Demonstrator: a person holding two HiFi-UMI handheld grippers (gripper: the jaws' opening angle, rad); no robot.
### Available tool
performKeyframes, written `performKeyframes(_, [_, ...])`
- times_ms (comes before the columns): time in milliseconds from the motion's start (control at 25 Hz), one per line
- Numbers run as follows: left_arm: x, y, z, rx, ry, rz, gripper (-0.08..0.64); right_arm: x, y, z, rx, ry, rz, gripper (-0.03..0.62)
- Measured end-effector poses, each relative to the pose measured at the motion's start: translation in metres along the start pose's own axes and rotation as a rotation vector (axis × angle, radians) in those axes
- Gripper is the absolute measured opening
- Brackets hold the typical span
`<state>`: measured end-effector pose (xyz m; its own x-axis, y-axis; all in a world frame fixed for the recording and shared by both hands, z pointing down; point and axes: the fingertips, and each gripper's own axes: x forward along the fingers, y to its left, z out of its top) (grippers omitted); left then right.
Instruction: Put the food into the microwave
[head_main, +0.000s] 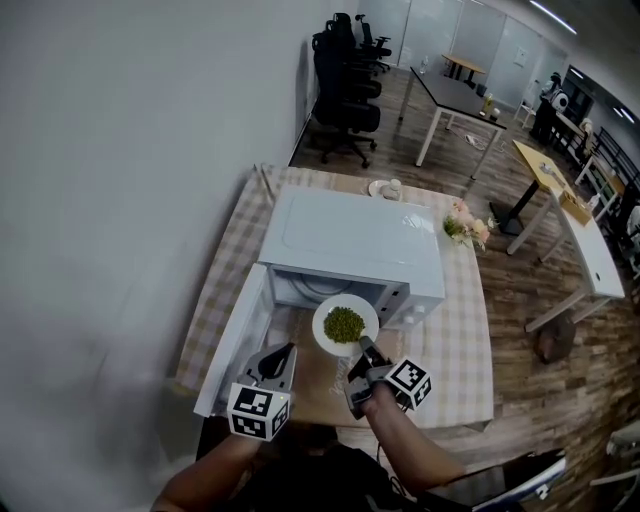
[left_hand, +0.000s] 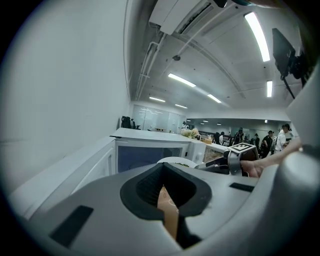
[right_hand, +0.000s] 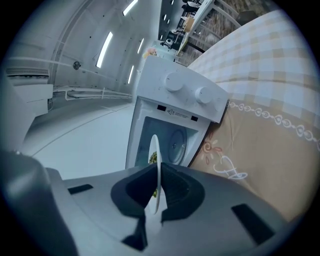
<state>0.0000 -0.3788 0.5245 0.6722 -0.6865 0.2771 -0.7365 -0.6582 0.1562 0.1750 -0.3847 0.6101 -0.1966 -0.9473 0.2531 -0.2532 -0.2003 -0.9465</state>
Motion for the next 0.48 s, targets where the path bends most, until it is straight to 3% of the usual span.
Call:
performKeyframes(240, [0.013,-0.003,0.0,-0.002,0.008,-0.007,0.008,0.017,-0.021,0.01,0.024,-0.045,-0.039,0.02])
performKeyframes(480, [0.02,0.008,0.002,0.006,0.005,0.053,0.008,0.037,-0.03,0.013,0.012,-0.034,-0.043,0.02])
